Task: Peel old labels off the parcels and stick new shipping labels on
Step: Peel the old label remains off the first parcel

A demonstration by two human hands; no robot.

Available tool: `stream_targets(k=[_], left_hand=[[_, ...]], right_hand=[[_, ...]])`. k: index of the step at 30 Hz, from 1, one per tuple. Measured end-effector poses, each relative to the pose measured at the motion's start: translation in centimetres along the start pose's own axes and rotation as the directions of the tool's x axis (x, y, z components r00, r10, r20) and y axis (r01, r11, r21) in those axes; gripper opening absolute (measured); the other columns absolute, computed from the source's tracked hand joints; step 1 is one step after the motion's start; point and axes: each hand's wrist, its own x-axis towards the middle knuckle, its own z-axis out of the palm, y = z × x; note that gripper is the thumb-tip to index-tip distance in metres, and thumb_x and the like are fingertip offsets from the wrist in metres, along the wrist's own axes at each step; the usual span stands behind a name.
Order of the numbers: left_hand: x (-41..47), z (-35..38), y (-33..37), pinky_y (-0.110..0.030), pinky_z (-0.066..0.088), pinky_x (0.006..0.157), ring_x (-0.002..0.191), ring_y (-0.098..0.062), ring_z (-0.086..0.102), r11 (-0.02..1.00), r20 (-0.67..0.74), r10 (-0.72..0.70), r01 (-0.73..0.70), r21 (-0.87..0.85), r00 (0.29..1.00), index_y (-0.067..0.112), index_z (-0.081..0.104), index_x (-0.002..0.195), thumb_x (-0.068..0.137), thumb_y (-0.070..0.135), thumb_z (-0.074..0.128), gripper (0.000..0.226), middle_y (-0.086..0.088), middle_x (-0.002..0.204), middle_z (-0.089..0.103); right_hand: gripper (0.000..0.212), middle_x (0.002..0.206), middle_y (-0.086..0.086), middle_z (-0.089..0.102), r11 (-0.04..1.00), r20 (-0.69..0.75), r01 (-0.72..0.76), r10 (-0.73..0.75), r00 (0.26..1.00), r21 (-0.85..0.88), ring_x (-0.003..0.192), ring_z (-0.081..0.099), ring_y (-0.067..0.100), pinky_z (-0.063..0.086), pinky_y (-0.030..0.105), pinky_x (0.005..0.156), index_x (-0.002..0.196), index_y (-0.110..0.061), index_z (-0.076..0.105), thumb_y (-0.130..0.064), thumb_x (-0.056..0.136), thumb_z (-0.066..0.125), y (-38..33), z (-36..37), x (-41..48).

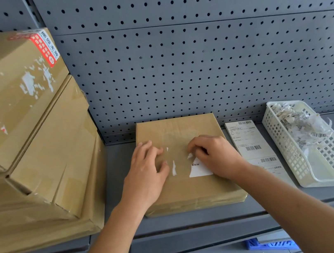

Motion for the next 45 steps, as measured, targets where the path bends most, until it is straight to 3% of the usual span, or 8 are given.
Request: stream_targets(k=[4, 8, 14, 20, 30, 34, 39, 45], left_hand=[[0.0, 0.1, 0.0, -0.039, 0.047, 0.097, 0.151, 0.002, -0.001, 1.0, 0.001, -0.002, 0.002, 0.004, 1.0, 0.029, 0.049, 0.136, 0.102, 0.038, 0.049, 0.035, 0.017, 0.16, 0.02], [0.0, 0.1, 0.0, -0.038, 0.047, 0.095, 0.151, 0.002, -0.001, 1.0, -0.003, -0.002, 0.002, 0.0, 1.0, 0.029, 0.049, 0.136, 0.102, 0.037, 0.049, 0.034, 0.017, 0.16, 0.02], [0.0, 0.0, -0.1, -0.039, 0.047, 0.099, 0.152, 0.001, -0.001, 1.0, -0.001, 0.005, -0.005, 0.003, 1.0, 0.028, 0.049, 0.137, 0.103, 0.038, 0.048, 0.036, 0.016, 0.161, 0.02], [0.0, 0.0, -0.1, -0.04, 0.048, 0.099, 0.152, 0.001, 0.0, 1.0, 0.001, -0.001, 0.001, -0.001, 1.0, 0.029, 0.049, 0.137, 0.102, 0.038, 0.049, 0.036, 0.017, 0.161, 0.02], [0.0, 0.1, 0.0, -0.038, 0.049, 0.098, 0.152, 0.001, 0.0, 1.0, -0.005, 0.006, -0.006, 0.004, 1.0, 0.028, 0.048, 0.139, 0.102, 0.038, 0.048, 0.038, 0.016, 0.16, 0.021], [0.1, 0.1, -0.1, -0.039, 0.047, 0.101, 0.152, 0.0, -0.001, 1.0, -0.003, 0.011, -0.011, 0.004, 1.0, 0.027, 0.048, 0.139, 0.102, 0.038, 0.048, 0.038, 0.015, 0.161, 0.02], [0.1, 0.1, -0.1, -0.04, 0.047, 0.103, 0.152, 0.001, -0.002, 1.0, 0.001, 0.01, -0.01, 0.004, 1.0, 0.028, 0.048, 0.14, 0.102, 0.039, 0.048, 0.039, 0.015, 0.161, 0.02], [0.0, 0.1, -0.1, -0.041, 0.048, 0.101, 0.152, 0.001, -0.001, 1.0, 0.005, -0.002, 0.002, 0.01, 1.0, 0.028, 0.049, 0.138, 0.102, 0.039, 0.047, 0.038, 0.016, 0.161, 0.02]], right_hand=[[0.025, 0.078, -0.006, 0.066, 1.0, 0.019, 0.008, -0.007, 1.0, -0.025, 0.069, 0.058, 0.013, 0.051, 0.037, 0.064, 0.079, -0.017, 0.068, 0.0, 0.086, 0.051, 0.1, 0.1, 0.1], [0.027, 0.086, -0.011, 0.069, 0.999, -0.003, -0.013, 0.013, 1.0, 0.03, 0.079, 0.061, 0.006, 0.05, 0.025, 0.071, 0.086, -0.016, 0.073, 0.001, 0.089, 0.052, 0.0, -0.1, -0.1], [0.026, 0.078, -0.008, 0.066, 1.0, 0.005, 0.017, -0.017, 1.0, -0.007, 0.071, 0.06, 0.011, 0.051, 0.036, 0.066, 0.078, -0.018, 0.067, 0.001, 0.086, 0.051, 0.2, 0.1, 0.0], [0.028, 0.085, -0.015, 0.067, 0.999, 0.016, 0.038, -0.038, 0.999, 0.013, 0.074, 0.059, -0.001, 0.045, 0.016, 0.065, 0.09, -0.018, 0.074, 0.001, 0.09, 0.054, 0.2, 0.0, -0.1], [0.021, 0.082, -0.008, 0.065, 0.996, 0.033, 0.092, -0.093, 0.995, 0.022, 0.065, 0.055, 0.009, 0.045, 0.017, 0.062, 0.094, -0.022, 0.076, -0.005, 0.086, 0.065, 0.5, -0.3, -0.2], [0.014, 0.08, -0.011, 0.061, 0.975, 0.088, 0.199, -0.191, 0.978, -0.101, 0.058, 0.049, 0.006, 0.051, 0.029, 0.06, 0.092, -0.023, 0.074, -0.012, 0.086, 0.07, 0.7, -0.8, 0.2], [0.01, 0.088, -0.007, 0.064, 0.909, 0.145, 0.331, -0.303, 0.942, -0.253, 0.071, 0.06, 0.017, 0.054, 0.037, 0.056, 0.095, -0.018, 0.067, -0.01, 0.091, 0.062, 0.6, -0.7, 0.5], [0.012, 0.092, -0.006, 0.058, 0.888, 0.215, 0.327, -0.268, 0.939, -0.325, 0.078, 0.055, 0.02, 0.052, 0.043, 0.058, 0.099, -0.019, 0.055, -0.007, 0.096, 0.051, 0.9, -0.1, 0.9]])
